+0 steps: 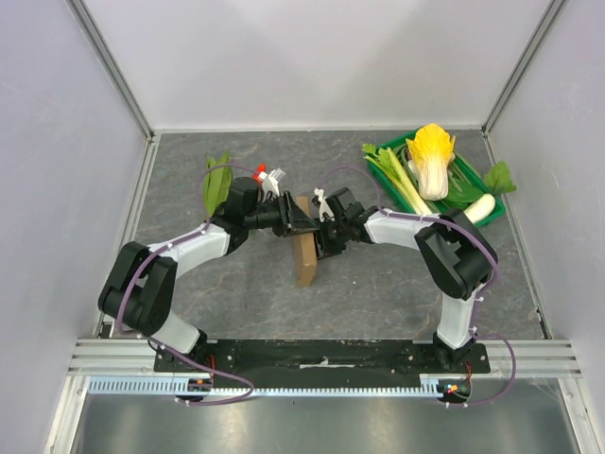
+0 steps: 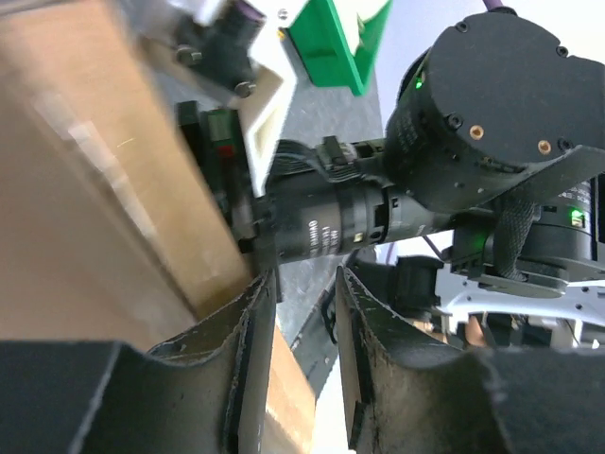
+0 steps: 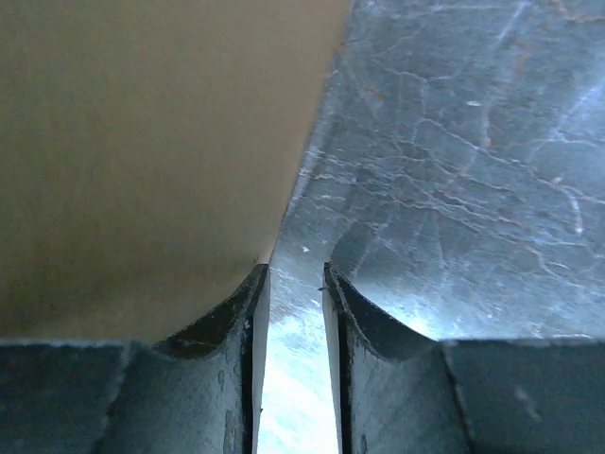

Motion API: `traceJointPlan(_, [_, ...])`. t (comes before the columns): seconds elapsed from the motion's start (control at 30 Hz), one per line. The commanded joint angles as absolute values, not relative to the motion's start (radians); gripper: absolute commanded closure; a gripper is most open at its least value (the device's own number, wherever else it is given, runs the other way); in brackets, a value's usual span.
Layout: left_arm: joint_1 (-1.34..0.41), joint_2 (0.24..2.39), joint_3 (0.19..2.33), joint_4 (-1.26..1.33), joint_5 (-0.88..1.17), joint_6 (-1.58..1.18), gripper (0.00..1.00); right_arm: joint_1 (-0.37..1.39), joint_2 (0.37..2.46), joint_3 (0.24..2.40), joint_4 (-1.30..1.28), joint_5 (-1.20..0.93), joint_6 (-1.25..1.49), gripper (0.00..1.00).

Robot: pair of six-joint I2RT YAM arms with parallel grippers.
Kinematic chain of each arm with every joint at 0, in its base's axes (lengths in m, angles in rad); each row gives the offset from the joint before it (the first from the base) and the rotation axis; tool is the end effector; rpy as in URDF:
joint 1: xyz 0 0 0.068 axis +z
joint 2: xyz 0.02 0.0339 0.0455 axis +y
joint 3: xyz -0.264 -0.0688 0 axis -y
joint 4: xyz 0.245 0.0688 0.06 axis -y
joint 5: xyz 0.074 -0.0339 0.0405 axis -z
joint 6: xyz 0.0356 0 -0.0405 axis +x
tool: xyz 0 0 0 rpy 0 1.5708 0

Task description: Unpack the express box

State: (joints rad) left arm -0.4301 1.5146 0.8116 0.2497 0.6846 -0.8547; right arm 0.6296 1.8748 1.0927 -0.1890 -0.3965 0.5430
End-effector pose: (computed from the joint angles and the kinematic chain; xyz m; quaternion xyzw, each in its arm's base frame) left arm 0.2835 -0.1548 0.2200 0.0056 0.8183 -0.5271 0.2293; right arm 0.2953 0.2322 0.1471 -0.0987 0.9333 0.3170 0.1371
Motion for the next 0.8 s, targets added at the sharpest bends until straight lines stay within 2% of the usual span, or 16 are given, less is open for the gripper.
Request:
traceJointPlan(0.0, [-0.459,1.581,0.834,0.23,0.735,-0.865,0.6,0.65,1.885,1.111,-0.167,-0.422,0.563,0.64])
traceJointPlan(0.2, [-0.46,1.574,0.838,0.177,0.719,-0.825,0.6,0.649,1.85,1.108,-0.17,-0.327,0.598,0.63])
traceJointPlan(0.3, [-0.46,1.549,0.854,0.129,0.707,-0.79,0.54,0.646,1.815,1.103,-0.178,-0.269,0.621,0.62])
traceJointPlan(0.43, [-0.459,1.503,0.899,0.055,0.672,-0.732,0.45,0.641,1.75,1.111,-0.205,-0.181,0.644,0.57])
traceJointPlan(0.63, [-0.457,1.427,0.937,0.006,0.637,-0.696,0.4,0.64,1.655,1.169,-0.285,-0.069,0.643,0.46])
traceJointPlan(0.77, [-0.454,1.376,0.946,-0.046,0.603,-0.681,0.38,0.64,1.623,1.224,-0.325,-0.028,0.623,0.44])
